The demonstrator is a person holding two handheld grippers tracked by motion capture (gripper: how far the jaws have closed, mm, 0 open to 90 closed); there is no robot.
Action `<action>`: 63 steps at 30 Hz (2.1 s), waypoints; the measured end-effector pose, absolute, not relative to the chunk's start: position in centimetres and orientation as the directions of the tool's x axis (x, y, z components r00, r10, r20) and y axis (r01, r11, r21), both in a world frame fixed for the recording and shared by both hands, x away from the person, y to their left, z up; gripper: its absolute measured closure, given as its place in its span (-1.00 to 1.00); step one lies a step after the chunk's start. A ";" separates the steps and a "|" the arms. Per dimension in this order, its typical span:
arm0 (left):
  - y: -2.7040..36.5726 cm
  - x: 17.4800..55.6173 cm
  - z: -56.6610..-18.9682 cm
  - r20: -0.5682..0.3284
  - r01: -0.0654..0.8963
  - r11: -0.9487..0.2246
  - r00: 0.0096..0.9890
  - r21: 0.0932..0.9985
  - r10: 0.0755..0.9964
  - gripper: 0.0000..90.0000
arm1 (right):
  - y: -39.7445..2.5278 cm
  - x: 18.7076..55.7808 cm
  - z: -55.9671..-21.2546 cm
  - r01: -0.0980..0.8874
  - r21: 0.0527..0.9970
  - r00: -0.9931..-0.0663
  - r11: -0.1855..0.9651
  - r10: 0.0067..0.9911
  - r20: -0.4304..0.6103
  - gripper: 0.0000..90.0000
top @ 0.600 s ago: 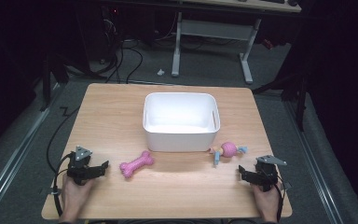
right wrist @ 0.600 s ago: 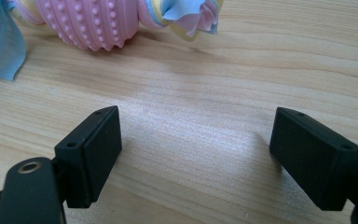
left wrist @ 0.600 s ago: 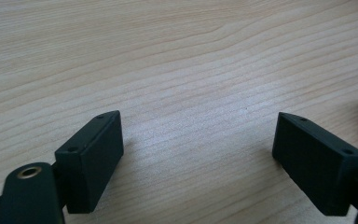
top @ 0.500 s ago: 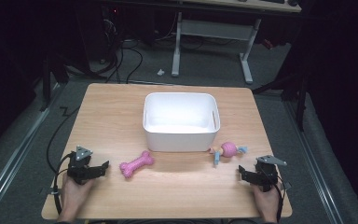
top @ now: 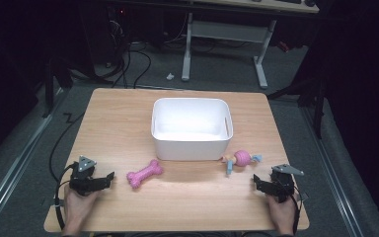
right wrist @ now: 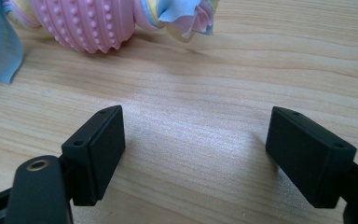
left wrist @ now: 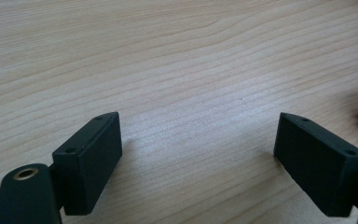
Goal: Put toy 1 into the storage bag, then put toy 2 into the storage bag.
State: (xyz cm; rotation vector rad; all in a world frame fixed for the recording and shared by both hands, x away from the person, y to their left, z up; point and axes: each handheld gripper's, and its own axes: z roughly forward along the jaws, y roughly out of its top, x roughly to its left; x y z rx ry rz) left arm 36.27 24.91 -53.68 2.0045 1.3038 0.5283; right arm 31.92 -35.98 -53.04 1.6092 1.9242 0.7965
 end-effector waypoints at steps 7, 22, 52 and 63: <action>24.6 35.7 -53.3 -0.037 0.623 -0.283 0.449 0.730 0.893 -0.58 | -36.0 32.0 -53.0 0.688 0.713 -0.176 0.131 0.984 -0.011 -0.56; 22.3 34.7 -49.8 -0.044 0.544 -0.312 0.543 0.779 0.838 -0.58 | -36.0 31.9 -53.0 0.688 0.714 -0.175 0.131 0.984 -0.011 -0.56; 15.0 36.6 -49.1 -0.010 0.527 -0.527 0.714 0.667 0.700 -0.29 | -36.0 31.9 -53.0 0.689 0.714 -0.167 0.124 0.986 -0.010 -0.53; 12.8 38.0 -48.9 0.016 0.521 -0.599 0.746 0.608 0.665 -0.13 | -36.0 31.9 -53.0 0.689 0.714 -0.167 0.124 0.986 -0.010 -0.53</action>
